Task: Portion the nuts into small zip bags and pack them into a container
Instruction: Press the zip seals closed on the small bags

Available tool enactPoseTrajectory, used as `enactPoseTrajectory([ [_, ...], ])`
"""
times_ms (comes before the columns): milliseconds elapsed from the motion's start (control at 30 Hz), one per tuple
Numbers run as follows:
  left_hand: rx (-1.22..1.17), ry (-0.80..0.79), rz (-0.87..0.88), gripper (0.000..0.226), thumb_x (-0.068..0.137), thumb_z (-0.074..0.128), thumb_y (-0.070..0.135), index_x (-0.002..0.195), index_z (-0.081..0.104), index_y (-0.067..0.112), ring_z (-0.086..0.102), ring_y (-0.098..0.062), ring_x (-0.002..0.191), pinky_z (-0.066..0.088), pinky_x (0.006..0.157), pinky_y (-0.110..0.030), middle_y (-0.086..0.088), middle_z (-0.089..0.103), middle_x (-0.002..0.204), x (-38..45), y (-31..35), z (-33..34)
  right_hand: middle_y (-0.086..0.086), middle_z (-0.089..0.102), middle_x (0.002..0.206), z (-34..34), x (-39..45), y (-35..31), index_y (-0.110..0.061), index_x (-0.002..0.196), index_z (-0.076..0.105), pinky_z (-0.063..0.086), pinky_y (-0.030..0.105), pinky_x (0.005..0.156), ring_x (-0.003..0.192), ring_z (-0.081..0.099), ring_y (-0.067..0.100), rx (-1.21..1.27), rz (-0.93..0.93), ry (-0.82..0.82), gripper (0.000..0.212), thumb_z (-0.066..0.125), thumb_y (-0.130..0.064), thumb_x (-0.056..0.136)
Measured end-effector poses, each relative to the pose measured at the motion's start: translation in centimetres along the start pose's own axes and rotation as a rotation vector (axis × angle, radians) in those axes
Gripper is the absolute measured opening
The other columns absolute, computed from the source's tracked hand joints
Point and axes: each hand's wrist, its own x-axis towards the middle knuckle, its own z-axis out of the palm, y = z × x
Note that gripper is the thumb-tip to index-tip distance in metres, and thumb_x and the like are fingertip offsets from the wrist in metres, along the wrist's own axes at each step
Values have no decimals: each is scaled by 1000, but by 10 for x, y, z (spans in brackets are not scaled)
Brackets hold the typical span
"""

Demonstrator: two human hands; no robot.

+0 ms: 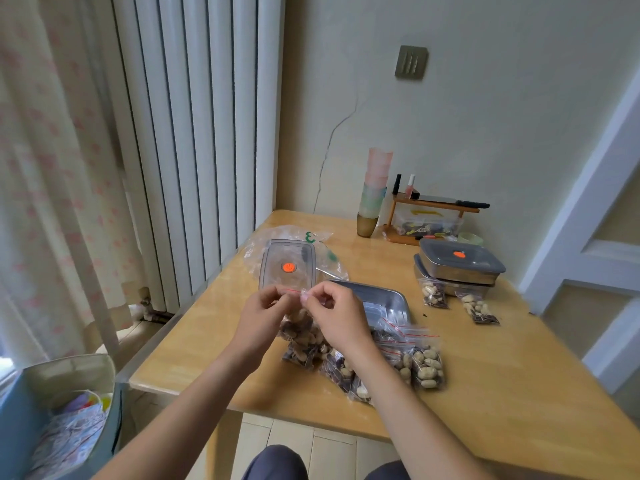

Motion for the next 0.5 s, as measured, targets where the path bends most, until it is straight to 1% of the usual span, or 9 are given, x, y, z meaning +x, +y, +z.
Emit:
enactPoseTrajectory([
  [67,-26,22,-25,14,93,64,16,81,68,10,55,-12,73,44,68,-29,0,64,78,1,-2,-1,-12,66,71,1,-1,0,-23,77,70,41,14,62,68,57,0,0,-13,15,21,71,-34,95],
  [167,-73,34,-45,14,95,63,12,82,67,10,56,-12,74,44,69,-26,-1,64,79,1,-3,-1,-12,65,70,1,-2,-1,-22,77,69,40,13,61,68,56,1,-9,-16,1,20,70,-32,95],
  [200,-87,34,-48,13,95,64,11,83,67,8,57,-12,74,45,69,-26,-2,65,79,1,-3,-1,-13,64,70,0,-1,-1,-22,78,69,40,14,62,67,55,1,-10,-10,-8,20,70,-32,95],
  [267,-116,26,-54,13,94,65,11,84,66,3,58,-15,75,47,73,-31,-6,64,80,2,-4,-3,-13,63,71,-1,-1,-1,-22,79,68,44,19,65,68,56,1,1,3,-31,19,69,-32,95],
  [367,-117,-18,-37,21,93,68,11,85,62,-7,57,-21,77,45,75,-38,-10,64,80,4,-4,-10,-11,68,77,-3,0,1,-25,82,68,55,30,73,75,62,5,39,21,-68,15,70,-35,94],
  [433,-94,-54,-28,24,92,69,12,88,62,-10,57,-23,80,46,76,-38,-11,66,81,4,-4,-13,-9,69,77,-4,0,0,-26,81,69,55,33,74,74,62,6,39,5,-88,15,70,-34,94],
  [500,-106,-69,-41,27,92,68,13,90,61,-12,57,-23,80,47,75,-34,-12,66,83,4,-3,-14,-9,67,74,-5,0,-2,-24,82,71,53,32,74,72,60,5,42,-11,-111,15,70,-31,95],
])
